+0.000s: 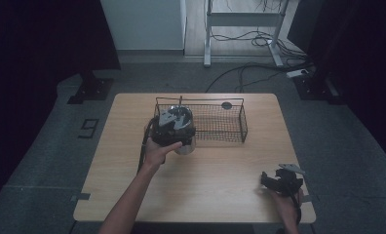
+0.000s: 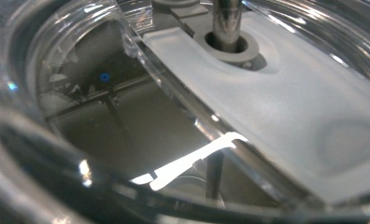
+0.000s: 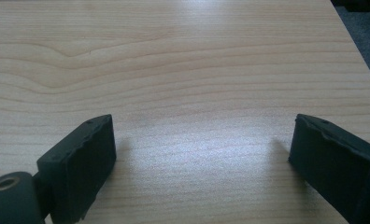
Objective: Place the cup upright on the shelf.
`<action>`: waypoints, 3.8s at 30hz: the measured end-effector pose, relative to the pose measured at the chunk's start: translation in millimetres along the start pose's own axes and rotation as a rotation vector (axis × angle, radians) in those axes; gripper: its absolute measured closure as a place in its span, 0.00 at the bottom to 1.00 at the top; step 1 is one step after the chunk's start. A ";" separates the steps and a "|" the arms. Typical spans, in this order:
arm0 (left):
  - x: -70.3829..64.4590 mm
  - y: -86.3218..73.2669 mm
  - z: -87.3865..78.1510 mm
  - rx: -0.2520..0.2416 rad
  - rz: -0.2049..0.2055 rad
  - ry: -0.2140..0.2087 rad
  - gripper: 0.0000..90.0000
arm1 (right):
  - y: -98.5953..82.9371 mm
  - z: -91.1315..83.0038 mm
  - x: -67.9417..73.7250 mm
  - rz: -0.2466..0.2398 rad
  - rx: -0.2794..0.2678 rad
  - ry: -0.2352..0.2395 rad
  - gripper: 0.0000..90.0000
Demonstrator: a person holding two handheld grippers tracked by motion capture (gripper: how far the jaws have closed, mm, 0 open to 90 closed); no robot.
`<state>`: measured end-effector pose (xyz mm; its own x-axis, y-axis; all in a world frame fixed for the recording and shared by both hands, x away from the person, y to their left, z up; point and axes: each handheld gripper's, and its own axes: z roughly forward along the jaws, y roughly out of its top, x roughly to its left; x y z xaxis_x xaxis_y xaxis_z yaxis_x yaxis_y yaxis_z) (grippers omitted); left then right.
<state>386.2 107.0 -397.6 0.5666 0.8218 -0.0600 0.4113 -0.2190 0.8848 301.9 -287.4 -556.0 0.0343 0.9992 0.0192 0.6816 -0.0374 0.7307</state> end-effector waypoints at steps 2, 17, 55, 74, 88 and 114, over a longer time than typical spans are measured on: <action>0.3 0.6 0.0 0.000 -0.001 -0.001 0.04 | 0.0 0.0 0.0 -0.001 0.000 0.000 0.08; 6.8 14.9 1.9 -0.018 -0.023 0.010 0.04 | 0.0 0.0 -0.3 -0.004 -0.001 0.003 0.08; 37.3 38.6 26.4 -0.006 -0.040 0.065 0.04 | -0.1 -0.2 -0.3 -0.006 -0.001 0.003 0.09; 50.6 53.6 59.4 0.015 -0.057 0.087 0.04 | 0.3 0.0 -0.4 -0.007 0.000 0.003 0.09; 67.6 49.4 79.1 0.041 -0.087 0.141 0.04 | 0.2 0.0 -0.4 -0.008 0.000 0.004 0.09; 78.6 27.9 110.6 0.096 -0.115 0.202 0.04 | 0.1 -0.2 -0.4 -0.005 -0.003 0.003 0.10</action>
<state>521.2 107.3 -428.8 0.3622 0.9304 -0.0555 0.5364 -0.1594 0.8288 301.8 -287.8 -555.8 0.0287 0.9994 0.0170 0.6796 -0.0319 0.7329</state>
